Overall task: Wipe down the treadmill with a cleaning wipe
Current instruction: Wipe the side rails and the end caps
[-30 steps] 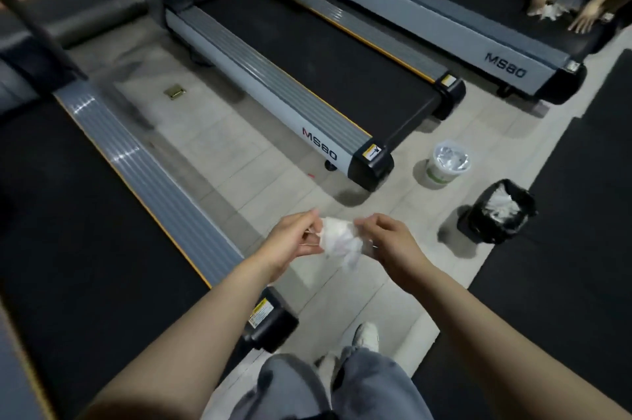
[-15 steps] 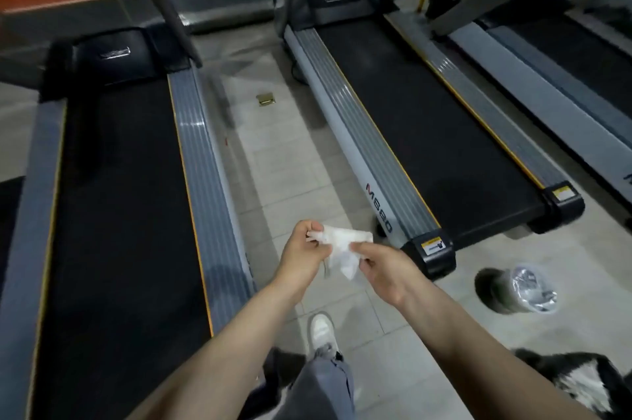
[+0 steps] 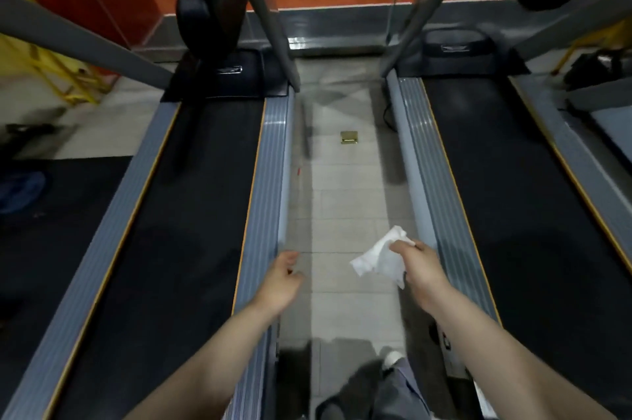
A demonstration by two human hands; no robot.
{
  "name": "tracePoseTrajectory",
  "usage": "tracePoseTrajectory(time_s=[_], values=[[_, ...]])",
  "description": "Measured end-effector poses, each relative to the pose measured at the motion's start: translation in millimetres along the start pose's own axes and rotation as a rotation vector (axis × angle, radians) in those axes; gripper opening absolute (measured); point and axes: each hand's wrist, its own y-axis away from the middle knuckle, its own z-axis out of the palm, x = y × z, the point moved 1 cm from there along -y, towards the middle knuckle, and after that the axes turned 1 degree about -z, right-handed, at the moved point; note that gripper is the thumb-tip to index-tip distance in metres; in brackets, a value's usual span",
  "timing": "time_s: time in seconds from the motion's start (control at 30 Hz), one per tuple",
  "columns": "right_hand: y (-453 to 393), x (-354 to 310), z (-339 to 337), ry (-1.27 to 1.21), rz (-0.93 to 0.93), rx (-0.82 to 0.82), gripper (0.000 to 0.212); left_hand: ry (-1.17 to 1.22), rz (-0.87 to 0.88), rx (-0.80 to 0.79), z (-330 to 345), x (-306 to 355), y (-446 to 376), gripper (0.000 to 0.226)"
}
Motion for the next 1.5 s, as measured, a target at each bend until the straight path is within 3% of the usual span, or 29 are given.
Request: tracePoseTrajectory(time_s=[0.23,0.43,0.57,0.67,0.8,1.0,1.07,1.13,1.23,1.3,1.5], values=[[-107,-102,27,0.259,-0.205,-0.147,0.005,0.107,-0.082,0.212,-12,63,-79,0.042],[-204,-170,42,0.436,-0.205,-0.312,0.012,0.291,-0.148,0.386,-2,120,-140,0.038],[-259,-210,65,0.499,-0.183,-0.370,0.011,0.334,-0.186,0.378,-4,154,-180,0.040],[-310,-233,89,0.565,-0.215,-0.413,0.008,0.267,-0.174,0.400,-14,166,-232,0.020],[-385,-261,123,0.607,-0.240,-0.393,0.003,0.170,-0.181,0.364,-33,181,-310,0.039],[-498,-281,169,0.492,-0.183,-0.313,0.007,0.114,-0.225,0.335,-49,195,-434,0.045],[-537,-287,185,0.466,-0.162,-0.294,0.017,0.101,-0.220,0.325,-53,198,-473,0.045],[-573,-292,198,0.462,-0.169,-0.309,0.022,0.086,-0.225,0.311,-57,200,-509,0.044],[-625,-302,216,0.419,-0.179,-0.374,0.005,0.070,-0.252,0.290,-64,204,-567,0.044],[-662,-308,233,0.387,-0.158,-0.367,0.018,0.054,-0.260,0.293,-70,205,-604,0.043],[-777,-306,277,0.558,-0.127,-0.424,0.014,0.002,-0.367,0.331,-76,194,-707,0.045]])
